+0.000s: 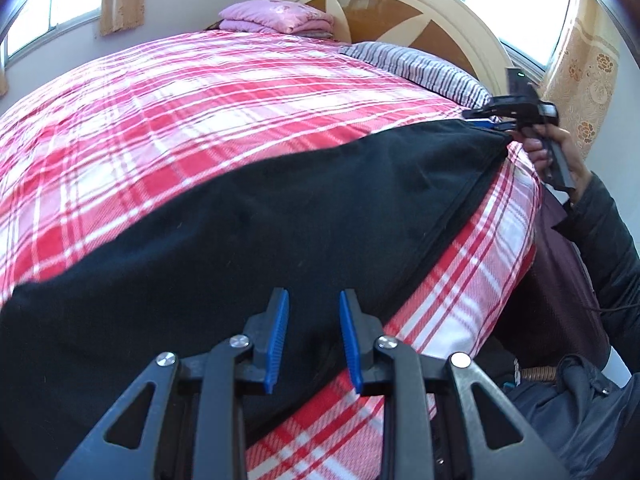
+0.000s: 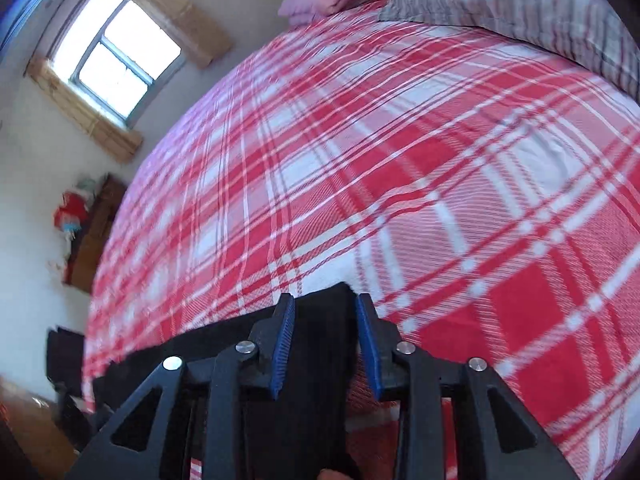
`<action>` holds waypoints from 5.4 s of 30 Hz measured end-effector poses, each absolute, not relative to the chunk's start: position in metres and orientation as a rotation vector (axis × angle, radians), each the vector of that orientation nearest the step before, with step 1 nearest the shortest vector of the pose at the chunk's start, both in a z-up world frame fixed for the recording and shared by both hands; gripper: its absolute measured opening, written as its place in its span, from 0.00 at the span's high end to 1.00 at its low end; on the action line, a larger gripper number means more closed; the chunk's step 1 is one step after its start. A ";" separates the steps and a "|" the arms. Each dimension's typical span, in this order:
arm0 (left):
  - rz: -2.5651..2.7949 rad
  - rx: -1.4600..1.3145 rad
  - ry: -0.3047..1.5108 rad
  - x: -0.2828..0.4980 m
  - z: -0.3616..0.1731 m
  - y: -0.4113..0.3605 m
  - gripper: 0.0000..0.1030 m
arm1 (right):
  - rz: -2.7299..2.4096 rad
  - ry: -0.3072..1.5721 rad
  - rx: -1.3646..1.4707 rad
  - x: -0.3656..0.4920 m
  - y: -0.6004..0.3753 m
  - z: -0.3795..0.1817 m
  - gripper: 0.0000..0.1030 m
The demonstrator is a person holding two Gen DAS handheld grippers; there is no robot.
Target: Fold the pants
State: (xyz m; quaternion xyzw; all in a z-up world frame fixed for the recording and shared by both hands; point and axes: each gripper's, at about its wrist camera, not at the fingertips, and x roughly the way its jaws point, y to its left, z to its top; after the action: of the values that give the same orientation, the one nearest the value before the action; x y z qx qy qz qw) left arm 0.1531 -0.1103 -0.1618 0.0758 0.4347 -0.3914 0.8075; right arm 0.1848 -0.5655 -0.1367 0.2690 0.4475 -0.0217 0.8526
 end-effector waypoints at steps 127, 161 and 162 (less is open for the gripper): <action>-0.924 0.534 0.772 0.116 -0.172 -0.230 0.93 | -0.168 0.870 0.307 0.119 -0.518 -0.116 0.96; -1.043 0.295 0.837 0.127 -0.146 -0.197 0.96 | -0.172 0.808 0.241 0.092 -0.505 -0.094 0.95; -1.042 0.310 0.841 0.125 -0.151 -0.199 0.96 | -0.177 0.828 0.246 0.094 -0.508 -0.101 0.95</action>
State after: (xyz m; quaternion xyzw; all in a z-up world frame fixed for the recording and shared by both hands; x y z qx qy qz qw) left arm 0.1245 -0.1990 -0.1507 0.1433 0.3880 -0.4808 0.7731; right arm 0.0941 -0.5075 -0.1007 0.1189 0.4008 -0.0857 0.9044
